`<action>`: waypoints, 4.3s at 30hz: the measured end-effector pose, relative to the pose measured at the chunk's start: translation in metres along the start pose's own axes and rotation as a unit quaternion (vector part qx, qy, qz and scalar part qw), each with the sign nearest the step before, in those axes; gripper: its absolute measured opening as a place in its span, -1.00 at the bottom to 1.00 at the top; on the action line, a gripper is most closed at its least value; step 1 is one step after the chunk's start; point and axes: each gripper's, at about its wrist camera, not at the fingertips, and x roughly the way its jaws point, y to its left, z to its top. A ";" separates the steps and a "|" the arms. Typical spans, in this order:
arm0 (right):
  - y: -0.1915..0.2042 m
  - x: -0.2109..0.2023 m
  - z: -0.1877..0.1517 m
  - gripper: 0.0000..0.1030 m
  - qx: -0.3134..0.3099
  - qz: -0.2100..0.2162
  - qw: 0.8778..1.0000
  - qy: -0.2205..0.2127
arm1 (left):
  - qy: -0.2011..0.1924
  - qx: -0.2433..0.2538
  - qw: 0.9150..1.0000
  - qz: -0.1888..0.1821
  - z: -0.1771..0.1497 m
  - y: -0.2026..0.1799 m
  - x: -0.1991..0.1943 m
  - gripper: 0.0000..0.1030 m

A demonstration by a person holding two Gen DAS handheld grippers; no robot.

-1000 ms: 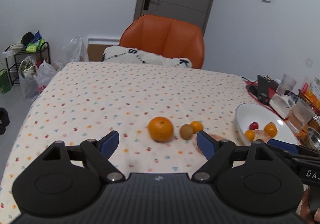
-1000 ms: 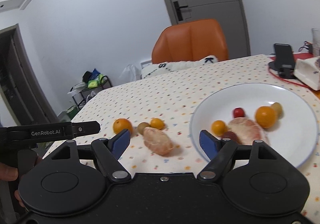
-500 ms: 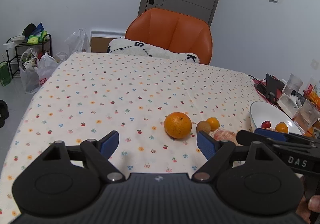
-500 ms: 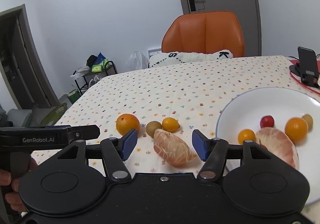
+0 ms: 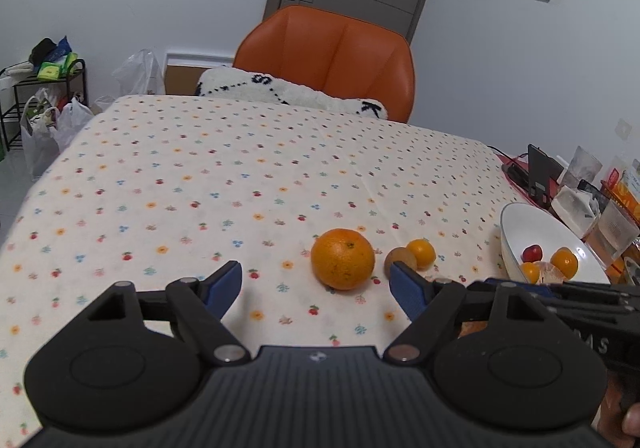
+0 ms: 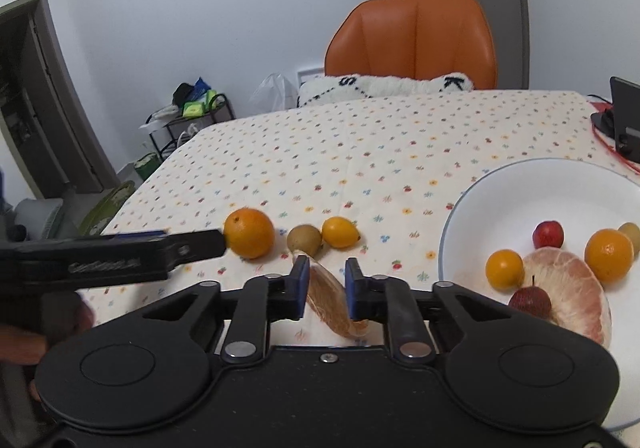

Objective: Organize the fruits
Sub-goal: 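Grasp a peeled pomelo segment with the right tool while the left tool approaches an orange, then grasp the orange with the left tool while the right tool lifts the pomelo segment, then lower the orange and pomelo segment onto the plate and open both tools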

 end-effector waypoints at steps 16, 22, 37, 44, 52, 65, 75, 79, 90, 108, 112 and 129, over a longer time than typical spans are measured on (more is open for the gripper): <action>0.005 0.020 -0.007 -0.49 -0.024 -0.009 0.999 0.030 | 0.012 0.017 1.000 -0.005 0.003 -0.014 0.032 0.20; 0.005 0.022 -0.008 -0.60 -0.023 -0.006 0.999 0.029 | 0.015 0.011 1.000 -0.007 0.002 -0.012 0.037 -0.19; -0.004 -0.014 -0.004 -0.61 -0.003 -0.006 1.000 -0.017 | -0.002 0.019 1.000 -0.011 0.005 -0.027 0.001 -0.21; -0.014 -0.035 -0.006 -0.61 0.006 -0.013 0.999 -0.038 | -0.010 0.030 0.999 -0.021 0.005 -0.049 -0.011 -0.21; -0.028 -0.055 -0.005 -0.61 0.016 -0.021 0.998 -0.058 | -0.022 0.046 0.998 -0.031 0.008 -0.075 -0.021 -0.21; -0.063 -0.085 -0.015 -0.61 0.046 -0.035 0.995 -0.087 | -0.025 0.083 0.995 -0.045 0.006 -0.121 -0.025 -0.21; -0.105 -0.106 -0.030 -0.61 0.086 -0.054 0.990 -0.103 | -0.018 0.109 0.992 -0.060 -0.003 -0.161 -0.018 -0.21; -0.119 -0.109 -0.035 -0.61 0.098 -0.062 0.988 -0.105 | -0.014 0.117 0.991 -0.065 -0.005 -0.173 -0.012 -0.21; -0.147 -0.105 -0.042 -0.61 0.127 -0.078 0.983 -0.103 | 0.002 0.132 0.989 -0.069 -0.006 -0.192 0.011 -0.21; -0.159 -0.106 -0.044 -0.40 0.144 -0.079 0.980 -0.111 | 0.013 0.147 0.985 -0.084 -0.010 -0.213 0.021 -0.15; -0.153 -0.108 -0.044 -0.40 0.140 -0.077 0.981 -0.111 | 0.012 0.144 0.986 -0.078 -0.008 -0.207 0.015 -0.12; -0.112 -0.110 -0.031 0.11 0.110 -0.074 0.985 -0.114 | -0.011 0.124 0.992 -0.039 -0.002 -0.158 -0.017 0.55</action>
